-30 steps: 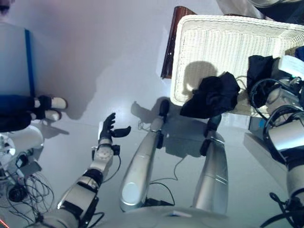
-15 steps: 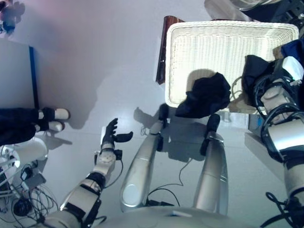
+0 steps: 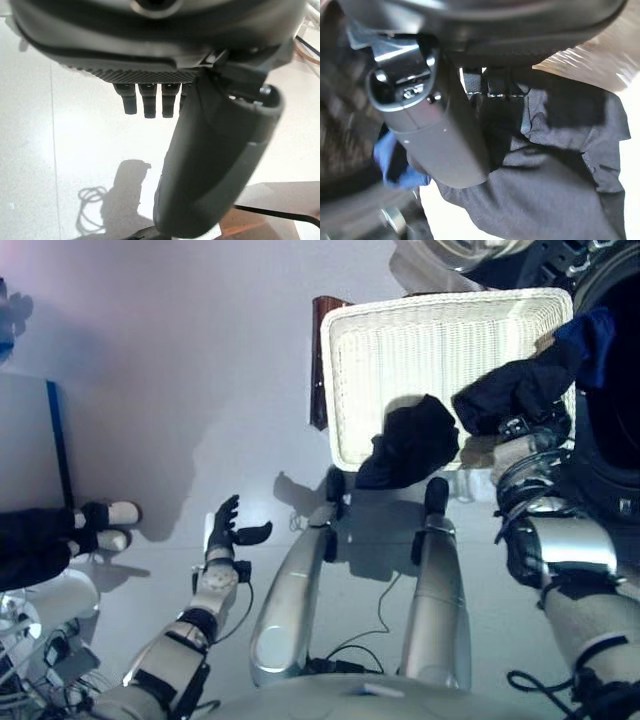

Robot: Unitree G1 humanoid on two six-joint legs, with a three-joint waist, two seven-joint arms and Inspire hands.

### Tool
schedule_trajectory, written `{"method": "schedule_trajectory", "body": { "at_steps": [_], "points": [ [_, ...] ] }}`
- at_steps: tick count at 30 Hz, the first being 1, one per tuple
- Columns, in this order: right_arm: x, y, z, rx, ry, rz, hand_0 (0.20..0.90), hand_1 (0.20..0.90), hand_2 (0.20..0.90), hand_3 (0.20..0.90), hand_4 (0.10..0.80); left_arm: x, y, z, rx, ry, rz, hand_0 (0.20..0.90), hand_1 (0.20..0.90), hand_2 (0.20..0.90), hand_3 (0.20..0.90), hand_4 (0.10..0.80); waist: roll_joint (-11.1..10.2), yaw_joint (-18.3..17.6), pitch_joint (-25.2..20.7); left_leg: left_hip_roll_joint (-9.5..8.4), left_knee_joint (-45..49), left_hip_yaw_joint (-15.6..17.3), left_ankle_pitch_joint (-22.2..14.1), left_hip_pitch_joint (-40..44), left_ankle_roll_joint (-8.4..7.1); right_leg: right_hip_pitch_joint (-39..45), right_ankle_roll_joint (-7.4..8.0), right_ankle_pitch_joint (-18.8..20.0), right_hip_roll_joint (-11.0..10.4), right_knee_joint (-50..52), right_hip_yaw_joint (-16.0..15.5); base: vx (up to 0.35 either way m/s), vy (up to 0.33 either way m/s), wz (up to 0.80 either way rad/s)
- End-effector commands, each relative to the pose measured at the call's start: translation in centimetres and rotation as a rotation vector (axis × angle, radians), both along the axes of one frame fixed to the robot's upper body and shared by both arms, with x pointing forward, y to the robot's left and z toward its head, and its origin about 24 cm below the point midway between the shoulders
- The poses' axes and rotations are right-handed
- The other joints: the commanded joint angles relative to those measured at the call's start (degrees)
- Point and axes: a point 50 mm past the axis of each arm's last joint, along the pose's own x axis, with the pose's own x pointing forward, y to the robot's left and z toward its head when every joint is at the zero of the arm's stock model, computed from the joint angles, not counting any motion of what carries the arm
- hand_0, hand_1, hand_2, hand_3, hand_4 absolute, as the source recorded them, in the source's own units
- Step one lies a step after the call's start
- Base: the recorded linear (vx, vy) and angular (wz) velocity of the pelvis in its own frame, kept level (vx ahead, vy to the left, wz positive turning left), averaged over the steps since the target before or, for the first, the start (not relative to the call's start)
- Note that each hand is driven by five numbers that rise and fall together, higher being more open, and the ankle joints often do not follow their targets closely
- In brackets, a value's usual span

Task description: Pick up the clothes and place them into the washing machine

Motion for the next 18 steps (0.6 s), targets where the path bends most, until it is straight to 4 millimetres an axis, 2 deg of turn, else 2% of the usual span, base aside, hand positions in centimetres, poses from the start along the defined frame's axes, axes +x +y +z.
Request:
{"method": "schedule_trajectory", "body": {
  "at_steps": [1, 8, 12, 16, 18],
  "points": [
    [-0.5, -1.5, 5.3, -0.017, -0.324, -0.156, 0.300, 0.300, 0.300, 0.300, 0.400, -3.9, 1.8, -2.2, 0.005, 0.082, 0.097, 0.900, 0.900, 0.900, 0.900, 0.800, 3.7, 0.0, -4.9, -3.58, -1.5, 0.6, -1.3, -3.6, 0.90, 3.1, -2.28, -3.7, 0.8, -0.6, -1.2, 0.035, 0.061, -0.09],
    [-2.3, -3.5, 8.5, 0.089, -0.540, -0.354, 0.300, 0.300, 0.300, 0.300, 0.400, -5.5, 0.1, -3.3, -0.027, 0.124, 0.043, 0.900, 0.900, 0.900, 0.900, 0.800, 8.3, 0.9, -7.1, -4.55, -3.3, 0.7, -1.1, -2.0, 1.00, 3.5, -1.79, -4.6, -0.3, -0.7, 0.0, 0.055, 0.053, -0.02],
    [-3.3, -4.5, 10.8, 0.072, -0.619, -0.417, 0.300, 0.300, 0.300, 0.300, 0.400, -6.0, -0.3, -3.6, -0.040, 0.132, 0.029, 0.900, 0.900, 0.900, 0.900, 0.800, 10.5, 1.2, -8.2, -5.09, -3.6, 0.9, -1.1, -1.3, 0.98, 3.7, -1.55, -5.1, -0.7, -0.4, 0.8, 0.062, 0.027, 0.00],
    [-4.9, -6.6, 14.3, -0.029, -0.663, -0.481, 0.300, 0.300, 0.300, 0.300, 0.400, -6.2, -0.2, -3.6, -0.039, 0.126, 0.023, 0.900, 0.900, 0.900, 0.900, 0.800, 11.6, 1.6, -9.6, -5.45, -3.7, 1.1, -1.5, -0.6, 0.84, 3.9, -1.49, -5.4, -0.9, -0.4, 1.4, 0.064, 0.005, 0.05],
    [-6.2, -7.8, 17.1, -0.107, -0.709, -0.518, 0.300, 0.300, 0.300, 0.300, 0.400, -6.2, 0.1, -3.5, -0.037, 0.118, 0.025, 0.900, 0.900, 0.900, 0.900, 0.800, 12.0, 1.8, -10.4, -5.55, -3.9, 1.1, -1.6, -0.3, 0.74, 4.0, -1.49, -5.5, -1.0, -0.4, 1.6, 0.060, -0.012, 0.02]
  ]
}}
